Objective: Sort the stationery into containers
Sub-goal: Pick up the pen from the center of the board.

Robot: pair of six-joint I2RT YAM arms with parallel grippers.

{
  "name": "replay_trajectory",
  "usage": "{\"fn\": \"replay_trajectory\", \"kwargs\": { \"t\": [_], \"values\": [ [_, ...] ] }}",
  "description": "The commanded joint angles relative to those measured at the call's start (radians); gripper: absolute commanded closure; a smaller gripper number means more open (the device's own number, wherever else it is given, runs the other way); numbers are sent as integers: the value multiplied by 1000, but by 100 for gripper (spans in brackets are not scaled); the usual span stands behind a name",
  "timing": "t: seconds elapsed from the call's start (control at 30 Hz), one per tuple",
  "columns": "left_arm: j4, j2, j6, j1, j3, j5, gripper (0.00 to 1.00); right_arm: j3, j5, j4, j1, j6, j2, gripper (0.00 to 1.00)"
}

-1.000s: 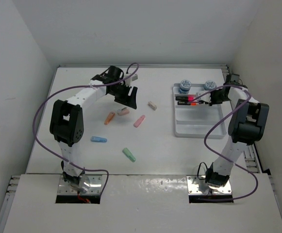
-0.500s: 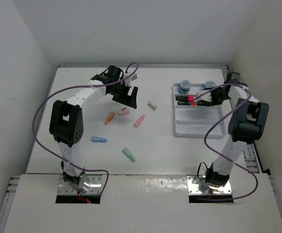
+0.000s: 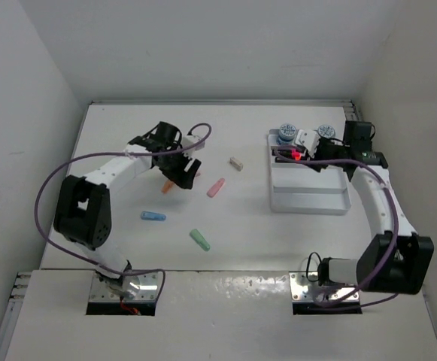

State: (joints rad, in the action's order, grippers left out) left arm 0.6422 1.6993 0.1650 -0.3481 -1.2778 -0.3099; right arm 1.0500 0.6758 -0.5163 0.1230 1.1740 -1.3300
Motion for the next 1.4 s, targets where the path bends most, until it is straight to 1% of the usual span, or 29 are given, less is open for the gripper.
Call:
{"fn": "replay_trajectory", "kwargs": {
  "t": [0.0, 0.07, 0.1, 0.17, 0.2, 0.23, 0.27, 0.3, 0.33, 0.4, 0.47, 0.6, 0.67, 0.83, 0.93, 1.03, 1.13, 1.17, 1.2, 1.23, 1.3, 1.33, 1.37],
  "values": [
    [-16, -153, 244, 7, 98, -44, 23, -86, 70, 42, -51, -420, 90, 51],
    [-12, -177, 275, 15, 136, -15, 24, -119, 64, 36, -80, -486, 138, 51],
    [-6, -185, 287, 32, 153, -11, 26, -142, 47, 30, -94, -555, 181, 51],
    [30, -207, 373, 58, 205, -11, 29, -162, 39, 6, -114, -588, 216, 51],
    [43, -214, 416, 95, 228, -17, 30, -185, 25, -4, -150, -611, 232, 51],
    [59, -237, 506, 115, 277, -9, 31, -197, 19, -7, -167, -616, 264, 50],
    [65, -245, 555, 136, 300, -9, 31, -206, 8, -7, -178, -617, 278, 50],
    [74, -253, 598, 177, 320, -9, 30, -226, 1, -5, -183, -623, 290, 50],
    [92, -265, 675, 193, 336, -8, 29, -232, -16, -7, -187, -628, 304, 50],
    [115, -276, 775, 233, 368, -26, 28, -237, -22, -16, -192, -639, 308, 50],
    [114, -277, 815, 267, 403, -50, 28, -231, -25, -21, -197, -657, 307, 50],
    [39, -259, 861, 305, 463, -63, 29, -205, -44, -42, -204, -688, 299, 50],
    [19, -234, 880, 322, 471, -93, 29, -203, -61, -44, -206, -686, 299, 50],
    [13, -216, 949, 348, 514, -149, 29, -200, -90, -59, -203, -671, 302, 50],
    [-6, -231, 984, 348, 555, -144, 31, -193, -102, -65, -194, -668, 299, 51],
    [-44, -253, 993, 348, 598, -144, 33, -193, -105, -60, -178, -698, 296, 51],
    [-73, -268, 992, 348, 627, -146, 40, -193, -105, -60, -169, -744, 293, 51],
    [-79, -271, 984, 347, 632, -146, 46, -189, -104, -54, -169, -779, 293, 51],
    [-81, -271, 979, 347, 633, -155, 50, -189, -96, -47, -171, -806, 288, 50],
    [-76, -277, 973, 348, 630, -161, 57, -188, -88, -28, -171, -865, 287, 51],
    [-62, -286, 940, 348, 614, -204, 63, -183, -65, -10, -190, -927, 272, 50],
    [-53, -291, 915, 348, 580, -221, 68, -168, -59, 2, -201, -967, 264, 50],
    [-20, -288, 851, 348, 549, -241, 71, -159, -48, 12, -233, -976, 258, 52]
  ]
}}
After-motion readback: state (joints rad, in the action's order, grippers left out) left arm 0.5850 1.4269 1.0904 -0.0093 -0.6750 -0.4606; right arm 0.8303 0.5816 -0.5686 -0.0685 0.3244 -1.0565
